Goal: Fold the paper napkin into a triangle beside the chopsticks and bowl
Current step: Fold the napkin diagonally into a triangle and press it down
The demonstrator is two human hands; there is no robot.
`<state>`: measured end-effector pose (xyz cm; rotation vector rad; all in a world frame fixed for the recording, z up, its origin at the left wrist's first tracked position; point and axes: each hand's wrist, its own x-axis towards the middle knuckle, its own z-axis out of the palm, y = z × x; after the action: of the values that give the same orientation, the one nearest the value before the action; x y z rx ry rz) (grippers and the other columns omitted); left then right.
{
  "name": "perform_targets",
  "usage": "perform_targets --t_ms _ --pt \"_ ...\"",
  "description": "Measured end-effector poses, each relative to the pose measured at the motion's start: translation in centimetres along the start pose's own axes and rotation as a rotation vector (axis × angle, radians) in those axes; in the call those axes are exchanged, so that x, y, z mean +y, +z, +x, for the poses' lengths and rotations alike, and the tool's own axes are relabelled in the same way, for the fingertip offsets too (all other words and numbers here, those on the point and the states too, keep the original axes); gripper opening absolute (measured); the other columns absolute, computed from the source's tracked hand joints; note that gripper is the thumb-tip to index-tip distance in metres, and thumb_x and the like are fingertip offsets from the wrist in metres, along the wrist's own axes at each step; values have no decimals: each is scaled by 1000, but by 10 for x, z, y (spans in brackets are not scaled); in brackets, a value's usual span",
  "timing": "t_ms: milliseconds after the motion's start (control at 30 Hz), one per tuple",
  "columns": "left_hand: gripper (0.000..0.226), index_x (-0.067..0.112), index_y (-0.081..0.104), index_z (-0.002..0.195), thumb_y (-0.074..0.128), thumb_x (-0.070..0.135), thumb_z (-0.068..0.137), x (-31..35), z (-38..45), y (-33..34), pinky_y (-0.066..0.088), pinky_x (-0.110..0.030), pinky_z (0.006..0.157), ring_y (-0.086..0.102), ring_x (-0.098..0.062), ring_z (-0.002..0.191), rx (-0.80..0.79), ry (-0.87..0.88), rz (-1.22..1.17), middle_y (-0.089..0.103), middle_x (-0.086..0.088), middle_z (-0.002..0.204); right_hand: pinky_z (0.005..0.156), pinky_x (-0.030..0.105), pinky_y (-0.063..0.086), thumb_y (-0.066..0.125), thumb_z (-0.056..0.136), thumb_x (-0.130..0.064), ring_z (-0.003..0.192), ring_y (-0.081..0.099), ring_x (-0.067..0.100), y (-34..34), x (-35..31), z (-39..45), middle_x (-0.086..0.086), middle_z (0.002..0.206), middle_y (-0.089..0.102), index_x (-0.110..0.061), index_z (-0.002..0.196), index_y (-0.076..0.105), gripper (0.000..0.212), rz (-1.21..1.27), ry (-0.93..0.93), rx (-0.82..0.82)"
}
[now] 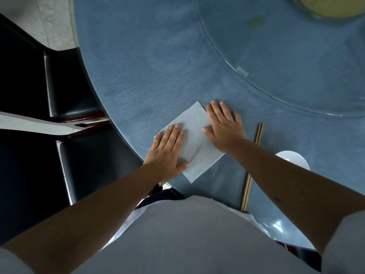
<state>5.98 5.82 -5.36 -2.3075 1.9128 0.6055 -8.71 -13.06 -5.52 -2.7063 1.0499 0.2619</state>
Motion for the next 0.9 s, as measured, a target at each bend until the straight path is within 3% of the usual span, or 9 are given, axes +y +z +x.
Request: perform_targets --t_ms 100,267,400,500,567,667,733,833,900 --pt "92 9 9 152 40 64 85 2 6 -10 0 -46 119 0 -29 149 53 -69 -113 2 -11 163 109 48 20 47 88 -48 140 21 26 -2 -3 1 4 157 22 -17 145 30 67 157 163 37" --pt "68 13 33 144 56 40 86 12 47 -41 29 -47 105 36 -31 131 221 -256 -321 41 -7 146 98 41 28 58 83 -35 120 40 29 -17 -13 14 3 128 52 -21 115 58 35 316 294 169" --pt "43 18 50 125 56 36 86 12 78 -58 36 -45 95 52 -26 115 169 -378 -431 58 -2 122 91 38 30 56 84 -28 112 43 27 -23 -17 23 1 112 56 -24 94 63 13 383 335 124" --pt "33 20 54 113 59 36 85 9 91 -68 42 -42 89 56 -23 101 73 -460 -482 60 2 106 88 37 31 51 85 -22 107 43 27 -24 -18 24 0 106 56 -22 86 65 13 379 318 105" --pt "19 22 58 99 58 33 84 7 95 -72 46 -35 73 58 -22 86 37 -466 -492 60 3 92 87 37 33 50 86 -21 106 44 27 -24 -19 24 0 105 57 -22 86 66 16 379 315 101" --pt "10 23 63 90 57 29 84 5 96 -74 37 -25 53 58 -21 78 12 -422 -525 60 1 91 87 38 34 50 85 -21 108 45 27 -25 -19 24 0 107 58 -22 89 66 17 404 331 89" --pt "8 24 62 91 58 28 85 5 94 -74 38 -25 54 58 -19 79 26 -398 -562 60 2 92 90 39 34 53 84 -24 112 44 27 -26 -17 24 1 113 57 -23 100 64 20 456 338 74" --pt "5 28 59 91 61 27 87 3 90 -75 49 -29 69 59 -16 87 51 -368 -685 62 5 94 99 40 30 60 79 -29 124 35 26 -31 -16 24 -1 133 47 -27 126 51 48 506 294 -17" --pt "7 25 60 93 63 22 88 0 87 -76 49 -27 76 59 -14 91 68 -329 -752 62 7 94 100 37 24 63 76 -30 128 28 23 -33 -16 25 -6 137 41 -29 126 51 52 503 248 -72"
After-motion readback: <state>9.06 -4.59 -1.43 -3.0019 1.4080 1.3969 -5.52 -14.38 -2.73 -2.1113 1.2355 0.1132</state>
